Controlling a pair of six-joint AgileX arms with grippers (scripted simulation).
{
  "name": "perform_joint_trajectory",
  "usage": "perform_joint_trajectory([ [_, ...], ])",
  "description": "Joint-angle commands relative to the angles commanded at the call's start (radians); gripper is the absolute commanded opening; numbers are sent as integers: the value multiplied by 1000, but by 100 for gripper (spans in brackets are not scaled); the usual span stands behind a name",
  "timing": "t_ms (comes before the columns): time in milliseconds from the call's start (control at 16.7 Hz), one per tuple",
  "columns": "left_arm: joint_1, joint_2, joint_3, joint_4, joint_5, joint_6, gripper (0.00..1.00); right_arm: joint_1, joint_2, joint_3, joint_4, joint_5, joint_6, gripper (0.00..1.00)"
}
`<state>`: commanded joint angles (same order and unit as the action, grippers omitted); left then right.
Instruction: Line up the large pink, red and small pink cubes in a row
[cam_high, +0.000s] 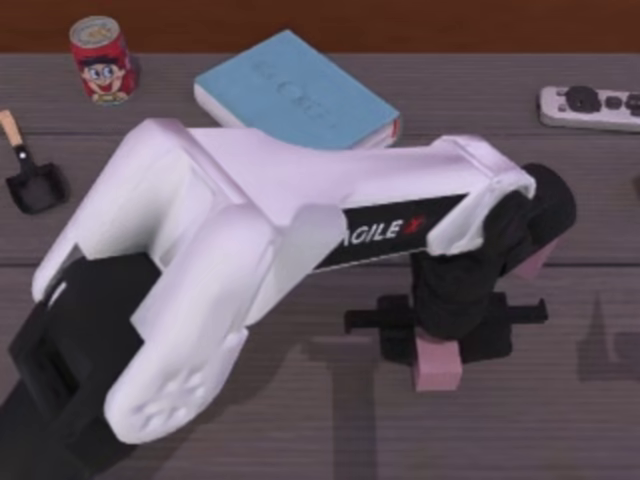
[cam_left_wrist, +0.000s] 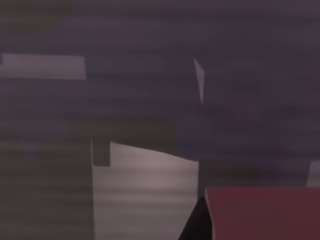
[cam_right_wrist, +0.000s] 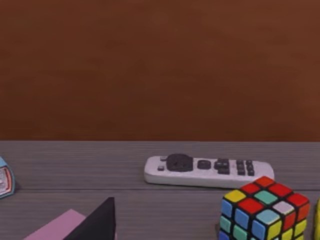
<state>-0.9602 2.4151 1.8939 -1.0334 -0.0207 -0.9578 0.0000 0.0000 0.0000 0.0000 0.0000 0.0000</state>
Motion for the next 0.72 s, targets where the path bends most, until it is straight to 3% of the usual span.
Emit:
perform_joint_trajectory([
  [360,0,0,0,0,0,0,98,0,0,0,0,0,0,100],
  [720,0,0,0,0,0,0,100,0,0,0,0,0,0,100],
])
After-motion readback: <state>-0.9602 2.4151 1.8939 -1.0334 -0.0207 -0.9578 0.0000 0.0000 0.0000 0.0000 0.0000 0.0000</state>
